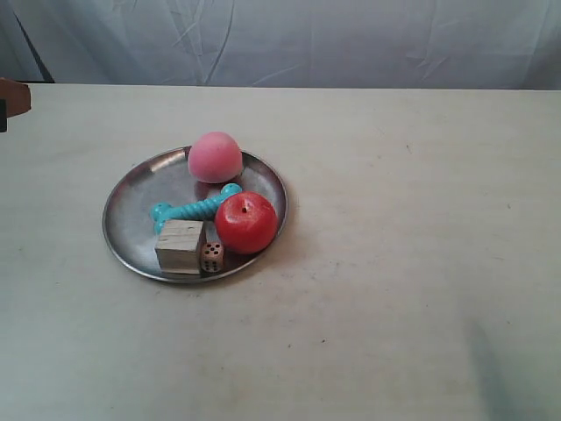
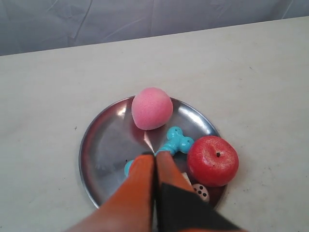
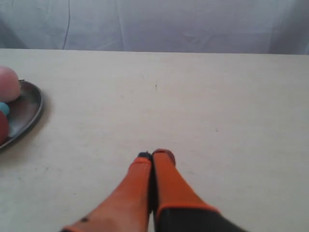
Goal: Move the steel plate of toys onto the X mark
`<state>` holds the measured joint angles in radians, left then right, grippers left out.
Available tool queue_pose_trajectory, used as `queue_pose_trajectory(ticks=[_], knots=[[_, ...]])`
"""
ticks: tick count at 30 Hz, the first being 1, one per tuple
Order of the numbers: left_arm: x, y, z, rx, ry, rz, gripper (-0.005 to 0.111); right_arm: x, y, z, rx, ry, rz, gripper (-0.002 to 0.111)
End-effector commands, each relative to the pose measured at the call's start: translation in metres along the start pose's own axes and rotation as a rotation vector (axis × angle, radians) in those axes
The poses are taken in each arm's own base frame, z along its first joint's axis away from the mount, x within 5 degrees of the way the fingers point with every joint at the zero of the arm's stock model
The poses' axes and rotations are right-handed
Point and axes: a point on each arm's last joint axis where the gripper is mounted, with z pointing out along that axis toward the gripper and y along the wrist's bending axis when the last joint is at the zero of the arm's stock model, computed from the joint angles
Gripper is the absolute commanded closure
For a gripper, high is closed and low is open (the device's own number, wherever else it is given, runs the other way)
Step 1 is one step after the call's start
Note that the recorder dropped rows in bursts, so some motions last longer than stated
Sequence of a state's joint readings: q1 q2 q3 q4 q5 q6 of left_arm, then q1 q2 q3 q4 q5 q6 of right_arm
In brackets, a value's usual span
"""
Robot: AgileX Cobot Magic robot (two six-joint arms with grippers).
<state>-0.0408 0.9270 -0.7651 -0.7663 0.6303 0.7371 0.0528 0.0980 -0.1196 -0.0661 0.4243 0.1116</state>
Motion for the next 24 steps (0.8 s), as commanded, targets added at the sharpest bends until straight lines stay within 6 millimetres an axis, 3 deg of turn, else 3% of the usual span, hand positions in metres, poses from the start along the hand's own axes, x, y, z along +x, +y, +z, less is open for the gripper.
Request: queue_pose_trajectory(ticks=[1, 18, 21, 24], knots=[[0.0, -0.001, -0.001, -0.001, -0.009, 0.003, 0.106, 0.008, 0.002, 0.004, -0.019, -0.001, 0.048, 0.107], [0.001, -0.001, -0.001, 0.001, -0.006, 0.002, 0.106, 0.009, 0.002, 0.004, -0.026, 0.007, 0.067, 0.107], [-0.002, 0.008, -0.005, -0.118, -0.06, 0.109, 0.106, 0.009, 0.003, 0.003, -0.031, 0.008, 0.079, 0.107], [-0.002, 0.008, -0.015, -0.171, -0.133, 0.094, 0.106, 0.009, 0.003, 0.003, -0.035, 0.008, 0.082, 0.107]])
